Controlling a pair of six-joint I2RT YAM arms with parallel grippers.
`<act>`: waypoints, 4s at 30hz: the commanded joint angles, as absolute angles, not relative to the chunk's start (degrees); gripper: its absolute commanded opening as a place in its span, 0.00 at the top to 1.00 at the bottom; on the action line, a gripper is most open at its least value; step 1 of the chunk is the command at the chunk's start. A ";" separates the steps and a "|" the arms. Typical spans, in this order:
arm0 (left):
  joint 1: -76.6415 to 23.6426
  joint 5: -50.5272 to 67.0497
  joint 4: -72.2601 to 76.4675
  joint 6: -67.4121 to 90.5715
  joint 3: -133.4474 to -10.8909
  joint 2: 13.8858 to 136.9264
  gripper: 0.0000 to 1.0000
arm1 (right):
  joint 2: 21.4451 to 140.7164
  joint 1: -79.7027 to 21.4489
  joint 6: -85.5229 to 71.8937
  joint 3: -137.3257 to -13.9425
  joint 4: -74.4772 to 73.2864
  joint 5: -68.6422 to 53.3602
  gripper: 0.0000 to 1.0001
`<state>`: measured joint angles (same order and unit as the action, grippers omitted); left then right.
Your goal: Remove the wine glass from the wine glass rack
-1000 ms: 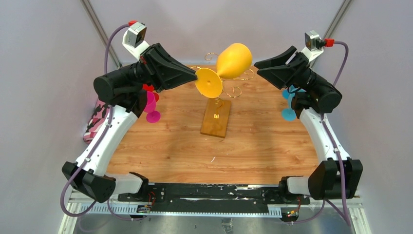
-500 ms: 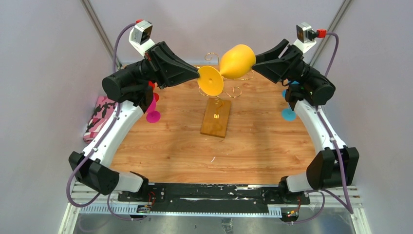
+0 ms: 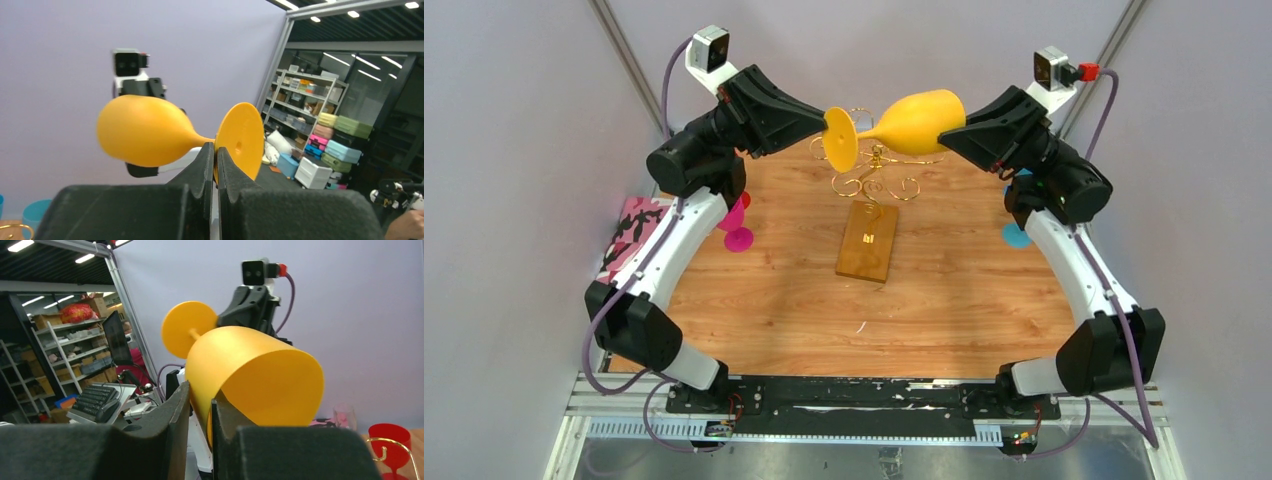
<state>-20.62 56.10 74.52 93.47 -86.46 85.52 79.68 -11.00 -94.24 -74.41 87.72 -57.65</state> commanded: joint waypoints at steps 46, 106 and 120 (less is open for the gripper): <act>-23.90 -15.71 -46.99 22.90 -103.53 77.15 1.00 | 46.89 -13.57 -10.70 -92.29 -52.74 -4.30 1.00; -24.26 -26.27 -47.46 21.42 -92.21 67.30 1.00 | 85.62 -16.88 -11.25 -72.93 -39.80 1.68 0.56; -24.26 -26.18 -47.37 21.80 -92.02 66.08 0.96 | 74.41 -17.29 -11.72 -79.03 -43.24 4.87 0.08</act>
<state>-23.83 -25.06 -47.27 21.58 -92.20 67.11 81.56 -17.61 -11.31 -74.43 -40.80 3.25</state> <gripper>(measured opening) 0.032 0.898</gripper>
